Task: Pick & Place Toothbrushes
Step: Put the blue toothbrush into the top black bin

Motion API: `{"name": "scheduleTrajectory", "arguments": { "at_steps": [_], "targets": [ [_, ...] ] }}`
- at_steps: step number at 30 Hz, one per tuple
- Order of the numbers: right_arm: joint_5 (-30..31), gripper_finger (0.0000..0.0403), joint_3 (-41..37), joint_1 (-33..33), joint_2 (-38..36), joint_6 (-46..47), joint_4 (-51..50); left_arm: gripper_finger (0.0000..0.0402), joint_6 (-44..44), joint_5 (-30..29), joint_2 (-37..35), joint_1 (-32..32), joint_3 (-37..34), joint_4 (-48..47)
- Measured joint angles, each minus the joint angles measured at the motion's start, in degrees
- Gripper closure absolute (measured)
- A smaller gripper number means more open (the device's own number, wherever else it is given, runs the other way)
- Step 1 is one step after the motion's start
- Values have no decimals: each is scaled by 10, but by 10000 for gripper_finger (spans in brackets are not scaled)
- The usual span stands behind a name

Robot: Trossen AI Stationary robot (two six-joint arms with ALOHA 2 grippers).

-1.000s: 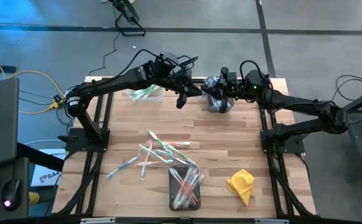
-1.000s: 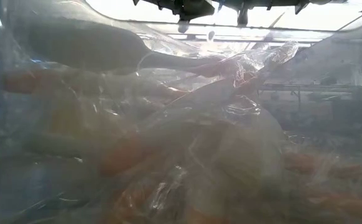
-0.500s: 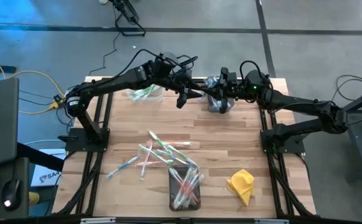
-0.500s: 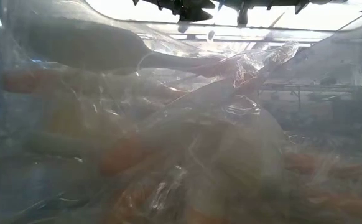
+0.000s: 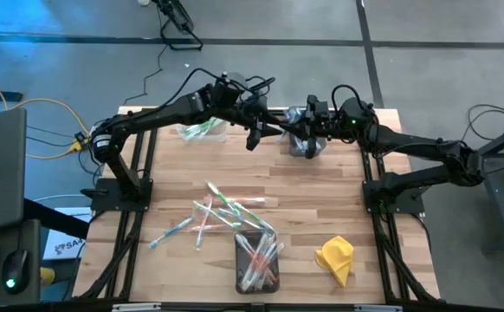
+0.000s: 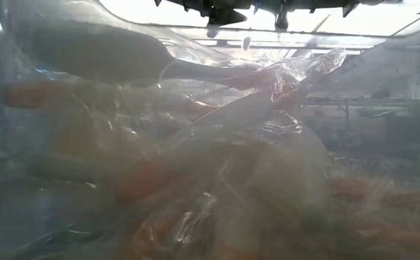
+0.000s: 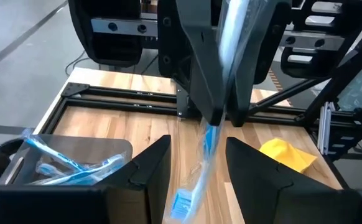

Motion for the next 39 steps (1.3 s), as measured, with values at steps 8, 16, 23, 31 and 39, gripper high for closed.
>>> {"name": "scheduleTrajectory", "arguments": {
  "at_steps": [8, 16, 23, 31, 39],
  "targets": [
    [0, 390, 0, -2, -5, 11, 1, 251, 39, 1, -7, 0, 0, -16],
    [4, 390, 0, -2, -8, 12, -4, 251, 60, 32, -18, 1, 0, -26],
    [17, 390, 0, -4, -9, 11, -17, 251, 69, 33, -71, 29, -46, -32],
    [18, 390, 0, -25, -9, 14, -30, 251, 55, 34, -157, 42, -159, 14],
    [112, 390, 0, -47, -9, 15, -98, 251, 15, 24, -252, 46, -286, 85]
  ]
}}
